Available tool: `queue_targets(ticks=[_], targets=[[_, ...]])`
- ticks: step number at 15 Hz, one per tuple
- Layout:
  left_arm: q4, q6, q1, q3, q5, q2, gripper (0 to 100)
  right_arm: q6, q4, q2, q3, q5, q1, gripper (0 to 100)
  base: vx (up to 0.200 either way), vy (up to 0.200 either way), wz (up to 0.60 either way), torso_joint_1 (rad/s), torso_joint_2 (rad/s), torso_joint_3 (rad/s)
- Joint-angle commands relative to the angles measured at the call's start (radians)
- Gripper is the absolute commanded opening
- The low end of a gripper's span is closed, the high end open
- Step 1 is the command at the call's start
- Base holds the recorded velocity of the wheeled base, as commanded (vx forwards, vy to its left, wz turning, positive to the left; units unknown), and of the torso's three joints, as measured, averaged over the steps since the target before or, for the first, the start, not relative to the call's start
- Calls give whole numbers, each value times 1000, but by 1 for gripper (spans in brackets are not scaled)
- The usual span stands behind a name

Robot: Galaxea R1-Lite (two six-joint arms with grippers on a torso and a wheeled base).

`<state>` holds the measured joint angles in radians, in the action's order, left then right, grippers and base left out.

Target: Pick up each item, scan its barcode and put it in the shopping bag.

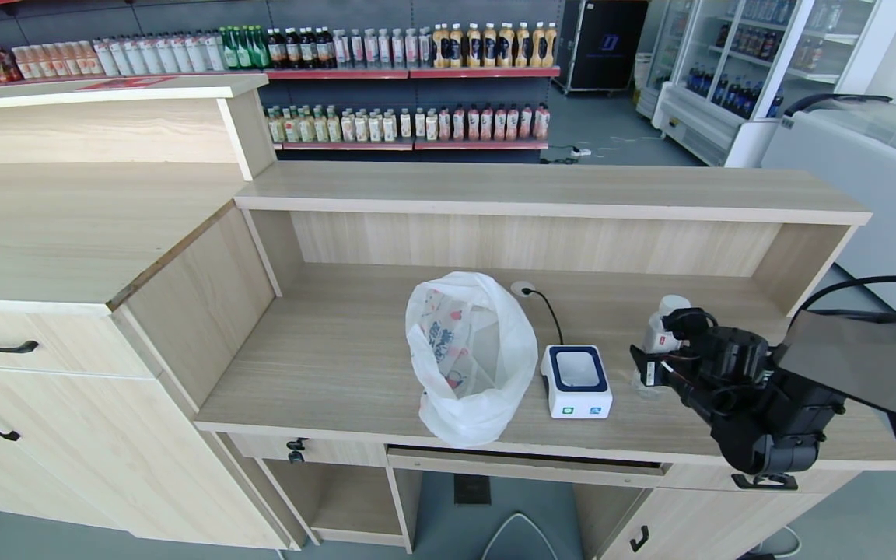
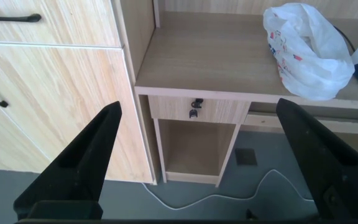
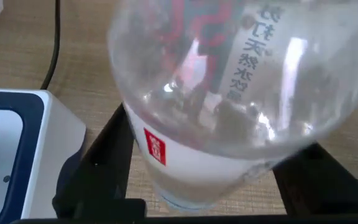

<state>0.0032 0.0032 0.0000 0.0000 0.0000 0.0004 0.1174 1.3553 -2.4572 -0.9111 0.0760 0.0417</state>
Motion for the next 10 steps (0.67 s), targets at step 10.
queue_targets(ticks=[10], targets=[[0,0,0,0,0,0,100,-33,-114,167,-14,-90,-2,0,0,0,0,0,0,0]])
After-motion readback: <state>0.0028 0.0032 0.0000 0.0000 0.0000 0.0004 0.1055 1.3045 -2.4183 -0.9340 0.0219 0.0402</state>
